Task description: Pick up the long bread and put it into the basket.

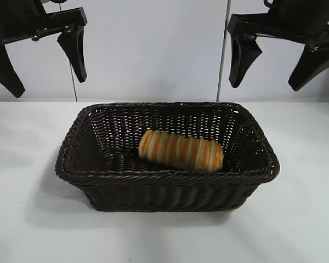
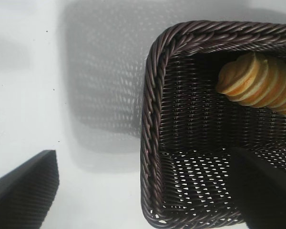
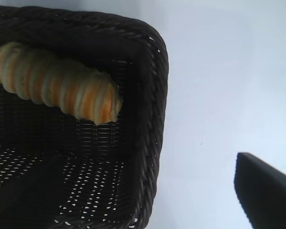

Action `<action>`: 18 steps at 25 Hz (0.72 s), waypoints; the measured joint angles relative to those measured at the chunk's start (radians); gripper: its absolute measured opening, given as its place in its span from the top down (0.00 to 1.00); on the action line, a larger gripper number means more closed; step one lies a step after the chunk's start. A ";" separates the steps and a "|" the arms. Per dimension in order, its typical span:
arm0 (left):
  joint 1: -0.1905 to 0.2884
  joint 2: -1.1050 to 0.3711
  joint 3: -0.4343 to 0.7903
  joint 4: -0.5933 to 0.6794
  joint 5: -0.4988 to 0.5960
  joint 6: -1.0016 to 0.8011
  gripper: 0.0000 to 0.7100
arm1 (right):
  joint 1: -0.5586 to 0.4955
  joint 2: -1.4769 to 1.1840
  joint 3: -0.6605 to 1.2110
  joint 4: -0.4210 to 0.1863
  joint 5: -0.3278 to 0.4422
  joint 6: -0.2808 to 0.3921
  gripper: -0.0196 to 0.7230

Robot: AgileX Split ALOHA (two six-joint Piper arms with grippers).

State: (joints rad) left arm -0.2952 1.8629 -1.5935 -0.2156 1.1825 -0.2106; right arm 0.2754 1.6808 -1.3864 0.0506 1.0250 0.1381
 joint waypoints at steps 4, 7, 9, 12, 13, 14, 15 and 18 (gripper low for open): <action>0.000 0.000 0.000 0.000 0.000 0.000 0.02 | -0.018 0.000 0.000 0.000 0.018 0.014 0.04; 0.000 0.000 0.000 0.000 0.000 0.000 0.02 | -0.044 0.000 0.000 0.001 0.045 0.018 0.04; 0.000 0.000 0.000 0.000 0.000 0.000 0.02 | -0.054 0.000 0.000 0.001 0.057 0.019 0.04; 0.000 0.000 0.000 0.000 0.000 0.000 0.02 | -0.054 0.000 0.000 0.023 0.057 0.020 0.04; 0.000 0.000 0.000 0.000 0.000 0.000 0.02 | -0.054 0.000 0.000 0.039 0.056 0.021 0.04; 0.000 0.000 0.000 0.000 0.000 0.000 0.02 | -0.054 0.000 0.000 0.053 0.053 0.022 0.04; 0.000 0.000 0.000 0.000 0.000 0.000 0.02 | -0.054 0.000 0.000 0.064 0.051 0.023 0.04; 0.000 0.000 0.000 0.000 0.000 0.000 0.02 | -0.054 0.000 0.000 0.095 0.046 0.025 0.04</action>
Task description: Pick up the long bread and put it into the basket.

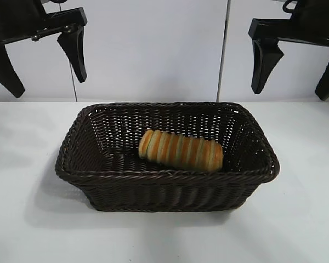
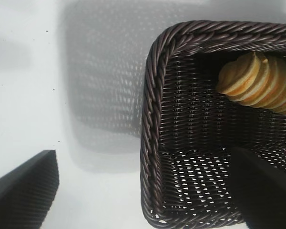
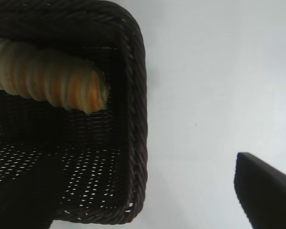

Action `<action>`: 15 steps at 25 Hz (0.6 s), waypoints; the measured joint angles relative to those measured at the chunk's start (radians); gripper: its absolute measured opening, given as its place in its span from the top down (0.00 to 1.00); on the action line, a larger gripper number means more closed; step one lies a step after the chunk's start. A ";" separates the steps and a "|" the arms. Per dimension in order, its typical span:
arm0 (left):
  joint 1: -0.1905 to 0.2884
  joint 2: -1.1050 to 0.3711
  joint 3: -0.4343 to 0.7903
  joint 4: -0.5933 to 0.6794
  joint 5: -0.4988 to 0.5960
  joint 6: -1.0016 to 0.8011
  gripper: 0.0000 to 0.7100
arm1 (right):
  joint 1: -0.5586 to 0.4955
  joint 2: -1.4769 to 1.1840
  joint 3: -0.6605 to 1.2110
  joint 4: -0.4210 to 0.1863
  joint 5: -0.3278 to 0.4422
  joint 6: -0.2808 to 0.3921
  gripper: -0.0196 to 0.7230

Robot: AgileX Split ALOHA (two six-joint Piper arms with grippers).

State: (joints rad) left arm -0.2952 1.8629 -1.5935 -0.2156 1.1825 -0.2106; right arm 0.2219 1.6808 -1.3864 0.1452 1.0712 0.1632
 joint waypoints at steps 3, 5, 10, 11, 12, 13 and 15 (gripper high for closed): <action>0.000 0.000 0.000 0.000 0.000 0.000 0.02 | 0.000 0.000 0.000 0.025 -0.007 0.001 0.04; 0.000 0.000 0.000 0.000 0.000 0.000 0.02 | 0.000 0.000 0.000 0.046 -0.017 0.001 0.04; 0.000 0.000 0.000 0.000 0.000 0.000 0.02 | 0.002 0.000 0.000 0.079 -0.025 0.001 0.04; 0.000 0.000 0.000 0.000 0.000 0.000 0.02 | 0.007 0.000 0.000 0.079 -0.025 0.001 0.04; 0.000 0.000 0.000 0.000 0.000 0.000 0.02 | 0.012 0.000 0.000 0.079 -0.030 0.001 0.04; 0.000 0.000 0.000 0.000 0.000 0.000 0.02 | 0.021 0.000 0.000 0.079 -0.038 0.001 0.04; 0.000 0.000 0.000 0.000 0.000 0.000 0.02 | 0.029 0.000 0.000 0.084 -0.050 0.001 0.04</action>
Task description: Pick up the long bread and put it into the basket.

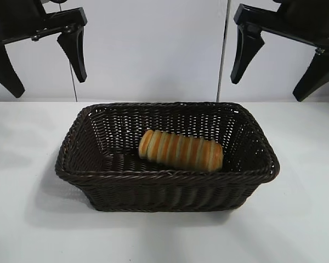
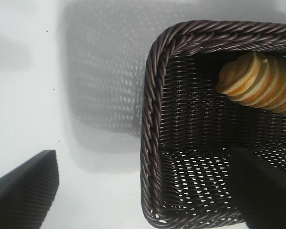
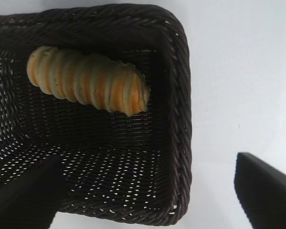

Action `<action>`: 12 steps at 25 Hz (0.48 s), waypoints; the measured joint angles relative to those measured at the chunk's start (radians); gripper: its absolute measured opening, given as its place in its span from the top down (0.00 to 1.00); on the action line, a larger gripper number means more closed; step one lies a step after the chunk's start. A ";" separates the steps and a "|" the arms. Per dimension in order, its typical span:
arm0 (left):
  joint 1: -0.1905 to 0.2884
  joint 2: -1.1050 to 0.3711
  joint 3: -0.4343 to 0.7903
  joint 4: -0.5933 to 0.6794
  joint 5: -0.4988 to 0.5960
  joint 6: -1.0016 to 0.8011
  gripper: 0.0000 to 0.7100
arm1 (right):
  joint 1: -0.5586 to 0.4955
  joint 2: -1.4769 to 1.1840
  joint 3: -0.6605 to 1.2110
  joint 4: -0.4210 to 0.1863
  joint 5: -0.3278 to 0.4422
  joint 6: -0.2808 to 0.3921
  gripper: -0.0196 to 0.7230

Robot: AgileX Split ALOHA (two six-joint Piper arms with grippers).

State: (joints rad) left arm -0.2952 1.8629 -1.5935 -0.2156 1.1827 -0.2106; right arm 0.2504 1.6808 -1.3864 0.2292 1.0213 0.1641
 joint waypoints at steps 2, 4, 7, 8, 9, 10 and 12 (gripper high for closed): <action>0.000 0.000 0.000 0.000 0.001 0.000 0.02 | 0.003 0.000 0.000 -0.001 -0.001 0.000 0.04; 0.000 0.000 0.000 0.000 0.001 0.000 0.02 | 0.003 0.000 0.000 -0.001 -0.001 0.001 0.04; 0.000 0.000 0.000 0.000 0.001 0.000 0.02 | 0.003 0.000 0.000 0.003 -0.001 0.002 0.04; 0.000 0.000 0.000 0.000 0.001 0.000 0.02 | 0.003 0.000 0.000 0.005 -0.001 0.002 0.04; 0.000 0.000 0.000 0.000 0.001 0.000 0.02 | 0.003 0.000 0.000 0.006 -0.001 0.002 0.04; 0.000 0.000 0.000 0.000 0.001 0.000 0.02 | 0.003 0.000 0.000 0.007 -0.001 0.003 0.04; 0.000 0.000 0.000 0.000 0.001 0.000 0.02 | 0.003 0.000 0.000 0.007 -0.002 0.003 0.04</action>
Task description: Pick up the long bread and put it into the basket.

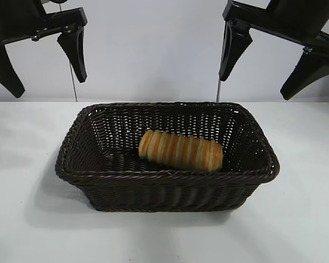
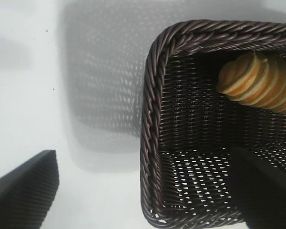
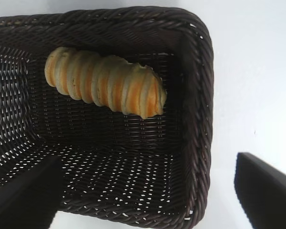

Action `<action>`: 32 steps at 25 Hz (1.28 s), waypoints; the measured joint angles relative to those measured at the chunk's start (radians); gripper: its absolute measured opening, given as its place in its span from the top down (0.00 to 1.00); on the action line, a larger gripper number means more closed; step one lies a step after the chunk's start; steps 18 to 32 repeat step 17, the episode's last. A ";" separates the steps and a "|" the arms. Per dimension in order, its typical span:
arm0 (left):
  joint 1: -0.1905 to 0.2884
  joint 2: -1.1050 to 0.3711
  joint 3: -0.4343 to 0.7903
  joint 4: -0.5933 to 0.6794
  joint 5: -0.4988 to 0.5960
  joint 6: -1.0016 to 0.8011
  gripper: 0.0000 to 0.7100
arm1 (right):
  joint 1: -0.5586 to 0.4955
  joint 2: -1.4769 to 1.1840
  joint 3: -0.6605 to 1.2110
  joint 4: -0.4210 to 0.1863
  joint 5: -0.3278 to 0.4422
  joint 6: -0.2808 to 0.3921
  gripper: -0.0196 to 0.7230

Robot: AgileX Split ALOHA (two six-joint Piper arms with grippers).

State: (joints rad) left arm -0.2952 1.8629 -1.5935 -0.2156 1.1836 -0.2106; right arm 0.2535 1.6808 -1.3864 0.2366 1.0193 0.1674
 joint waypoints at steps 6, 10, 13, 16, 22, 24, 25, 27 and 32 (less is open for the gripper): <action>0.000 0.000 0.000 0.000 0.000 0.000 0.02 | 0.000 0.000 0.000 0.000 -0.022 0.001 0.04; 0.000 0.000 0.000 0.000 0.000 0.000 0.02 | 0.000 0.000 0.000 0.000 -0.024 0.001 0.04; 0.000 0.000 0.000 0.000 0.000 0.000 0.02 | 0.000 0.000 0.000 0.002 -0.031 0.001 0.04; 0.000 0.000 0.000 0.000 0.000 0.000 0.02 | 0.000 0.000 0.000 0.003 -0.034 0.001 0.04; 0.000 0.000 0.000 0.000 0.000 0.000 0.02 | 0.000 0.000 0.000 0.003 -0.035 0.001 0.04; 0.000 0.000 0.000 0.000 0.000 0.000 0.02 | 0.000 0.000 0.000 0.003 -0.035 0.001 0.04; 0.000 0.000 0.000 0.000 0.000 0.000 0.02 | 0.000 0.000 0.000 0.003 -0.035 0.001 0.04; 0.000 0.000 0.000 0.000 0.000 0.000 0.02 | 0.000 0.000 0.000 0.003 -0.035 0.001 0.04; 0.000 0.000 0.000 0.000 0.000 0.000 0.02 | 0.000 0.000 0.000 0.003 -0.035 0.001 0.04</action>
